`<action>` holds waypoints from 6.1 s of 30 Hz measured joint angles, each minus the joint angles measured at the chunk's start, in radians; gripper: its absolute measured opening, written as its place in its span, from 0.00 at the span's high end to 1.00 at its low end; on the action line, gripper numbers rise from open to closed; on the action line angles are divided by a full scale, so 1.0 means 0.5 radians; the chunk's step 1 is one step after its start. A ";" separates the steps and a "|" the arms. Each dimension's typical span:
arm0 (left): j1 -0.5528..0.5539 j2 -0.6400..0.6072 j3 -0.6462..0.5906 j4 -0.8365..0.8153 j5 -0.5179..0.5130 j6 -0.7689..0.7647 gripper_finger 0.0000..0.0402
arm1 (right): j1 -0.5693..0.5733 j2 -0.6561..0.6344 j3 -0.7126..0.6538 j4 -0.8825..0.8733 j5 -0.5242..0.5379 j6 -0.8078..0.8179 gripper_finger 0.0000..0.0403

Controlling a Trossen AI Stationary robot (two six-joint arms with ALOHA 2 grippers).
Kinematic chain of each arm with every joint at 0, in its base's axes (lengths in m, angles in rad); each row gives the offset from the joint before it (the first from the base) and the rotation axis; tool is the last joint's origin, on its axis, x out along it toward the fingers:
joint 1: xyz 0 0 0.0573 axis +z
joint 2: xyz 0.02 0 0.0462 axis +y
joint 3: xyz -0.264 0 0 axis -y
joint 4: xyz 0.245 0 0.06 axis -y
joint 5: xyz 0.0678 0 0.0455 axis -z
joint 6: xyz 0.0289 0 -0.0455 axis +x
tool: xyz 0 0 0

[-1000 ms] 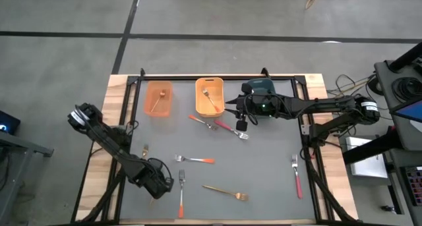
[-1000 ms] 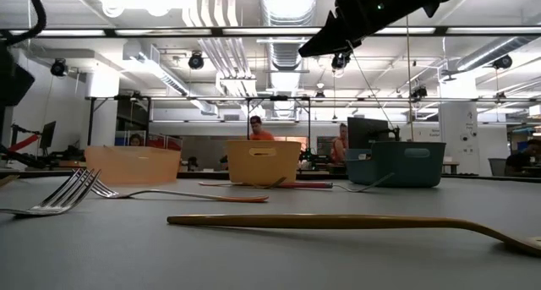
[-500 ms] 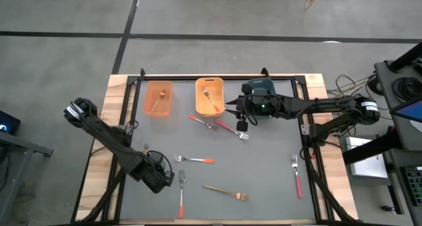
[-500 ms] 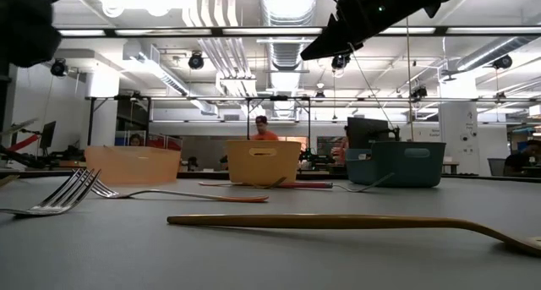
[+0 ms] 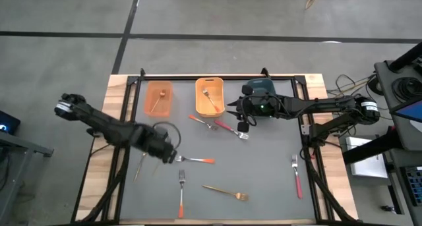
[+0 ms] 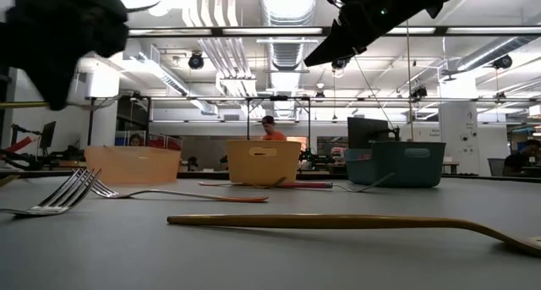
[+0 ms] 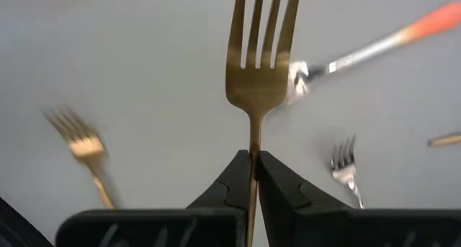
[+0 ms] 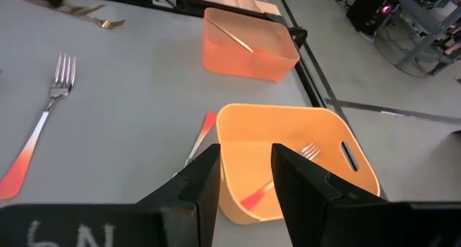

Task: Sort silverware by color (type)
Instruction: Put the gold fork into the orange bin

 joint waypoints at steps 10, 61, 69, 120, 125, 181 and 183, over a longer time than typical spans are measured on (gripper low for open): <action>0.850 -0.179 0.000 -0.087 0.022 1.015 1.00 | 0.000 0.000 -0.001 -0.104 0.000 0.014 0.71; 2.580 0.971 0.880 -0.903 -0.034 2.931 1.00 | 0.000 0.000 -0.107 -0.199 0.000 0.190 0.71; 2.593 1.040 0.880 -0.860 -0.049 2.975 1.00 | 0.000 0.000 -0.107 -0.199 0.001 0.177 0.71; 2.598 1.457 1.115 -0.796 -0.049 3.007 1.00 | 0.000 0.000 -0.107 -0.192 0.002 0.151 0.71; 2.598 1.457 1.115 -0.777 -0.049 2.981 1.00 | 0.000 0.000 -0.107 -0.191 0.002 0.151 0.71; 2.597 1.457 1.113 -0.635 0.089 2.801 0.97 | 0.000 0.000 -0.108 -0.200 0.002 0.137 0.71; 2.597 1.457 1.113 -0.635 0.089 2.801 0.97 | 0.000 0.000 -0.107 -0.200 0.002 0.137 0.71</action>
